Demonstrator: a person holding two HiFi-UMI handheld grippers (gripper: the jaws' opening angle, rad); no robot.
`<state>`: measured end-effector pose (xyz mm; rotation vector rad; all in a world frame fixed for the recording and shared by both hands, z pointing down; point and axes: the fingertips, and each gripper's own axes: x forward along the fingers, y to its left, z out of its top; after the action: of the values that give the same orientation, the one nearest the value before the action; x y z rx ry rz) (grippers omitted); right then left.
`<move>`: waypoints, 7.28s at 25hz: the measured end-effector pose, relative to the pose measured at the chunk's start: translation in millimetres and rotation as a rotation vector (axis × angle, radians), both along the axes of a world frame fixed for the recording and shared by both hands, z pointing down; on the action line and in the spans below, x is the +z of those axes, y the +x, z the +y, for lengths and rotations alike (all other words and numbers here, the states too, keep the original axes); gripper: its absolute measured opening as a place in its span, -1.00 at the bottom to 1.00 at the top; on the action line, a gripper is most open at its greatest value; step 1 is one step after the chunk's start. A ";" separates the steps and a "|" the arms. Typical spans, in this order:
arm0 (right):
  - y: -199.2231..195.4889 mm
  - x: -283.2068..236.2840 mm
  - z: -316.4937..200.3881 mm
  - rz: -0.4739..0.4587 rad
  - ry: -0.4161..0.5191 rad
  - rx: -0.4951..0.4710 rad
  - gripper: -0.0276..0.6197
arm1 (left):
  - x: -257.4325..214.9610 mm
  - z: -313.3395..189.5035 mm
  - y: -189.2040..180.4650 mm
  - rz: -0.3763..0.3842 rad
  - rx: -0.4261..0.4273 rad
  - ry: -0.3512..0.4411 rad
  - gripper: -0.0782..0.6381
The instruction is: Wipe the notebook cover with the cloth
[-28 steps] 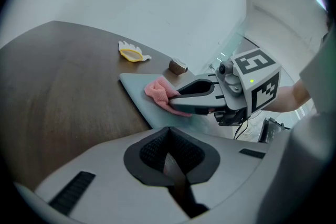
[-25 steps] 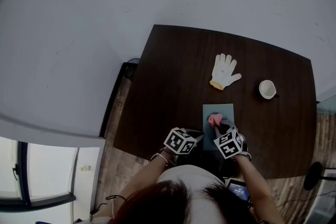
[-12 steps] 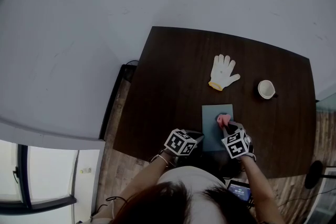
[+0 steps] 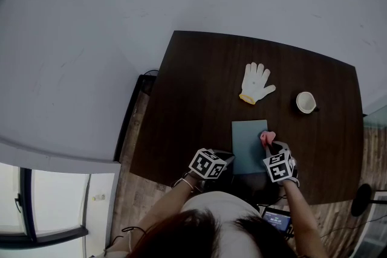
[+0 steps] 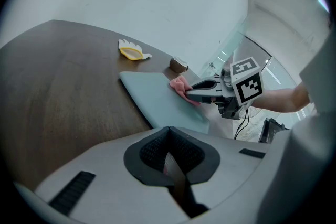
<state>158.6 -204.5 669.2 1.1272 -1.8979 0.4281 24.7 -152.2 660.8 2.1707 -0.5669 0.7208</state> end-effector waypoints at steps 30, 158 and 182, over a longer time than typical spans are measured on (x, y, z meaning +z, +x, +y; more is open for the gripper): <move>-92.8 -36.7 33.4 -0.154 0.022 -0.150 -0.80 | -11.3 18.6 -4.8 0.032 -0.035 0.040 -0.73; -61.7 -2.4 96.1 -0.152 -0.070 -0.050 -0.79 | -3.8 44.0 -14.7 0.064 -0.145 0.008 -0.73; 17.2 -0.7 97.2 -0.092 -0.047 0.126 -0.79 | -2.8 45.4 -12.6 0.034 -0.157 0.025 -0.73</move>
<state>175.8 -107.2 668.6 1.2180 -1.8914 0.6006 12.0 -106.7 658.0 2.1297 -0.7233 0.5941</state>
